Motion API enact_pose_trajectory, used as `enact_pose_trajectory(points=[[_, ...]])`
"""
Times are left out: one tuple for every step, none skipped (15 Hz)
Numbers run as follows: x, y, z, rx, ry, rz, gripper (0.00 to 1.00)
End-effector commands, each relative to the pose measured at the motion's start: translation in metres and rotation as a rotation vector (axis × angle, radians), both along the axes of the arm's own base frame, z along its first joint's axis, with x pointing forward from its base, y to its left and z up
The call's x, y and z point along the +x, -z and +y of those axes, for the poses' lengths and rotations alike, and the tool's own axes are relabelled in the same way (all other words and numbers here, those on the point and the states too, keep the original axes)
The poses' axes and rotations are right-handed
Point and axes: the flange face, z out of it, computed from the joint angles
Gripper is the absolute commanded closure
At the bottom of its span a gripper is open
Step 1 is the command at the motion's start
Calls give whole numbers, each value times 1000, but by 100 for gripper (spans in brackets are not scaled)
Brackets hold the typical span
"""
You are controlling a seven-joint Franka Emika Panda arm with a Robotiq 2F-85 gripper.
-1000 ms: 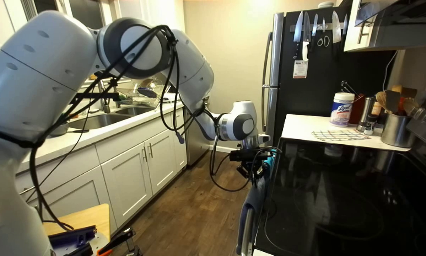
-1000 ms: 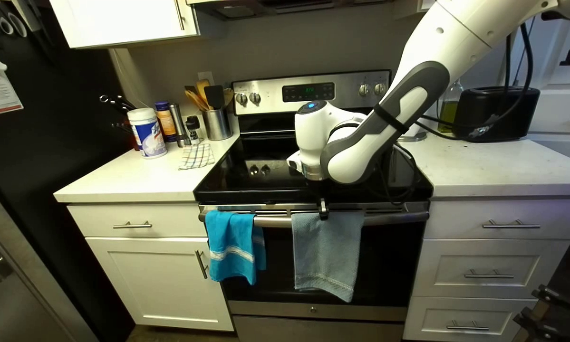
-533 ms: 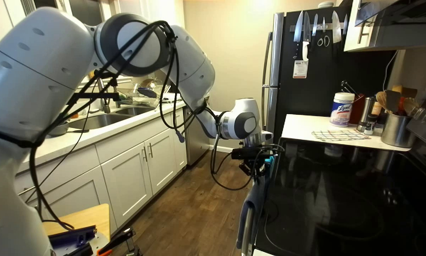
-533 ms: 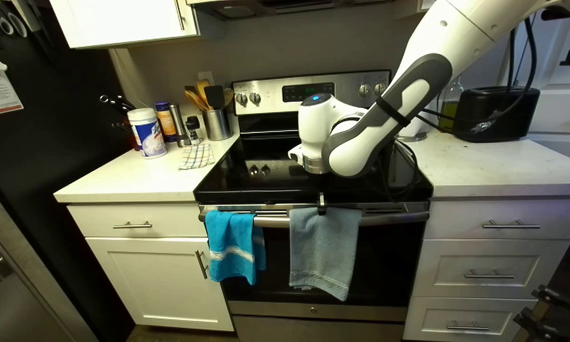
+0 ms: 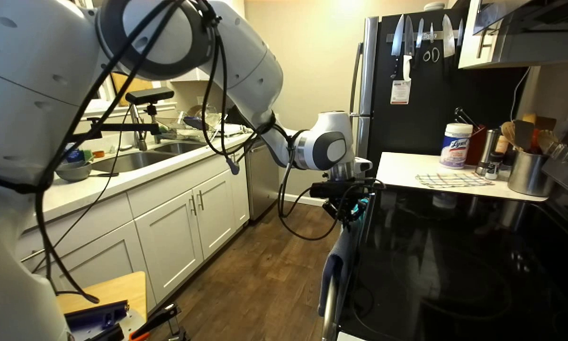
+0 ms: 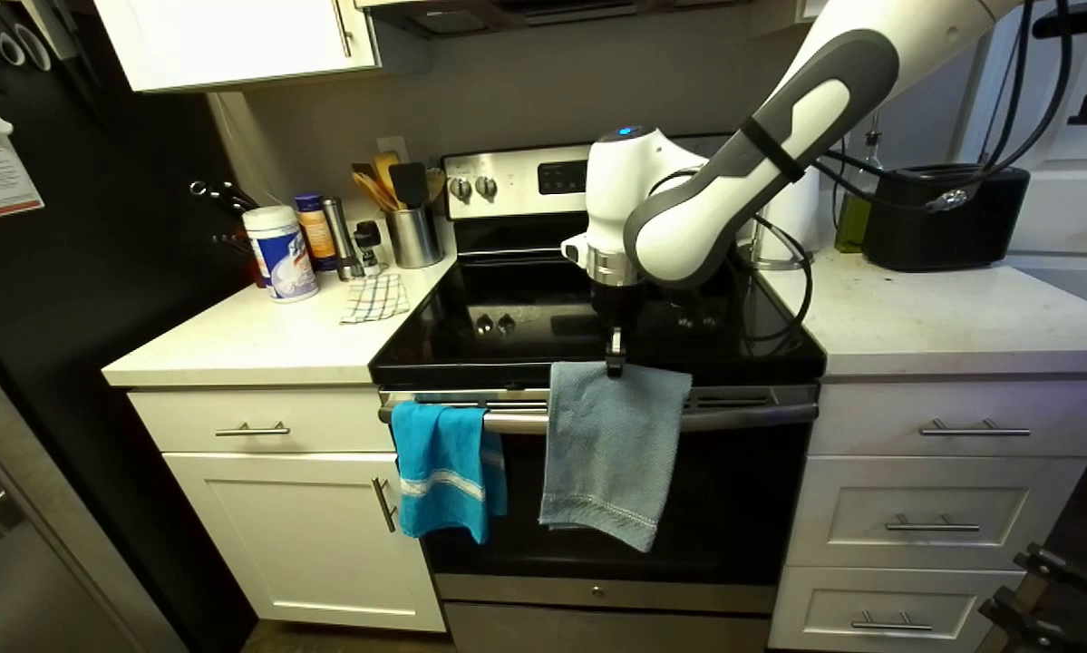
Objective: Put the light blue towel on the stove
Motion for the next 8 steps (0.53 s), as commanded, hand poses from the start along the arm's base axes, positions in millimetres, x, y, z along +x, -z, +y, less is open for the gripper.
enact_pose_trajectory(points=[[-15, -31, -9, 40, -5, -23, 99], [-15, -37, -11, 46, -2, -30, 99], [-16, -44, -13, 55, -1, -37, 99], [-16, -50, -15, 61, 2, -43, 99], [-17, -60, -19, 68, 6, -53, 99], [-18, -68, -22, 70, 10, -62, 99], [-17, -77, -28, 72, 15, -70, 99], [-16, -85, -32, 75, 18, -78, 99]])
